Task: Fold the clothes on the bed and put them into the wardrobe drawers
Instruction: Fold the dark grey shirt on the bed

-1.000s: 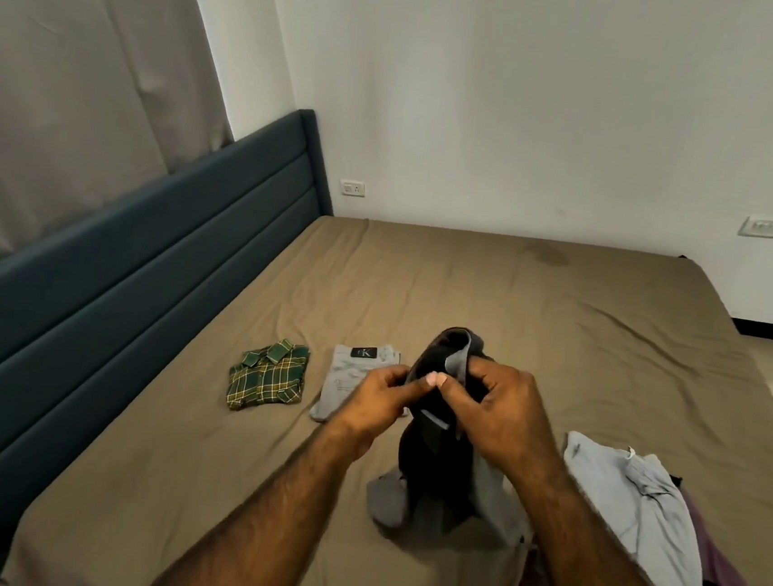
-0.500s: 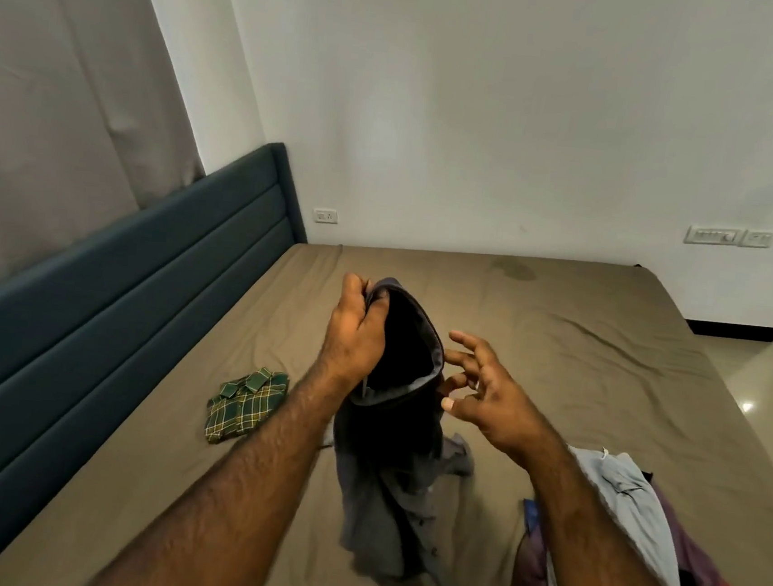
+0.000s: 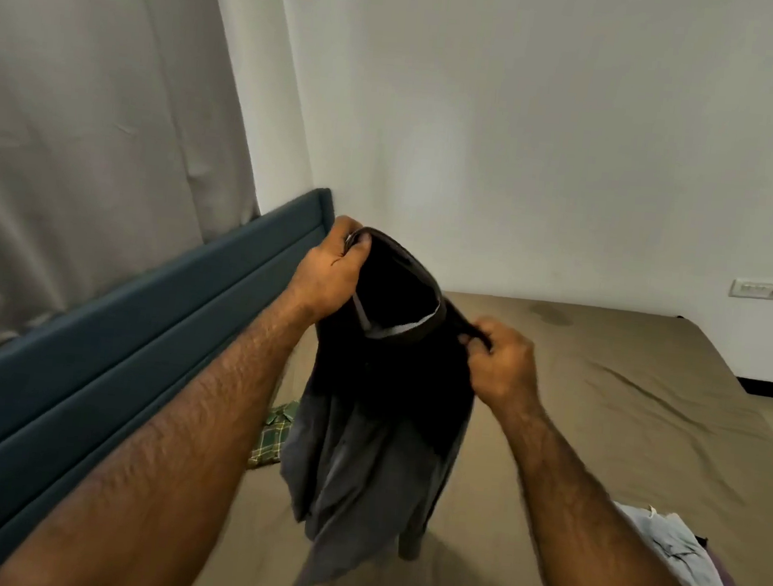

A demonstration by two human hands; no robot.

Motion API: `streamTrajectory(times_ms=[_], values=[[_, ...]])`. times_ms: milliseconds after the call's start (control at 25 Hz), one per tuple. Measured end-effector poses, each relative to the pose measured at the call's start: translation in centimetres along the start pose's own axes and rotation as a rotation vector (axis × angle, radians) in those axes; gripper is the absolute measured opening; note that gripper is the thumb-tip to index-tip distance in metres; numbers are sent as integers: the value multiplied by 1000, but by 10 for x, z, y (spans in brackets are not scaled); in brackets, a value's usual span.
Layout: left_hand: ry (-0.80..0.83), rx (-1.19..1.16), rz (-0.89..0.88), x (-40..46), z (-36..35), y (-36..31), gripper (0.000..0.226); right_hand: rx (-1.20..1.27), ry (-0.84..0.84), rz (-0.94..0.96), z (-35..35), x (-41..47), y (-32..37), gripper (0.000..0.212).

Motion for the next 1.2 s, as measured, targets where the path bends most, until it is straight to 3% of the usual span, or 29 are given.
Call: streamTrajectory(times_ms=[80,120,200,280,360,400,480,560,640,720,840,880,960,1080,1200], values=[[5,89,34,2,31,21,31,19,-144,33,26,18,28,24],[89,61,11,3,39,32,37,-9,-133,35,33,29,39,24],[401,-22,-33,3,53,48,46,-146,-90,82,35,40,62,32],[653,144,-56,4,57,59,41,-221,-24,125,37,40,72,27],[614,380,-107,12,70,82,26,-307,32,185,35,26,78,15],[538,381,-117,16,76,94,19,-353,30,200,34,19,81,15],[379,156,-97,19,84,106,4,-429,-29,247,35,11,91,12],[268,-146,-60,12,95,106,10,-426,-141,241,35,1,110,10],[179,-238,-52,11,99,94,19,-284,-252,171,48,-5,128,9],[203,-101,-181,19,109,83,21,-314,-266,136,57,-10,138,13],[346,425,-263,35,117,70,25,-641,-208,96,69,-9,145,18],[314,485,-270,37,121,64,24,-654,-279,67,83,-7,146,19],[228,289,-243,38,128,55,25,-498,-363,12,104,-2,154,15],[328,-143,-207,19,119,39,26,-173,-159,-22,84,-6,158,17],[437,-210,-249,-2,100,12,25,-174,201,-69,18,-38,131,22]])
Point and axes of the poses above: each hand's wrist, its own x-axis towards the middle knuckle, its own z-axis out of the back of the hand, y = z × x, the point moved 3 cm from there along x, towards the middle knuckle
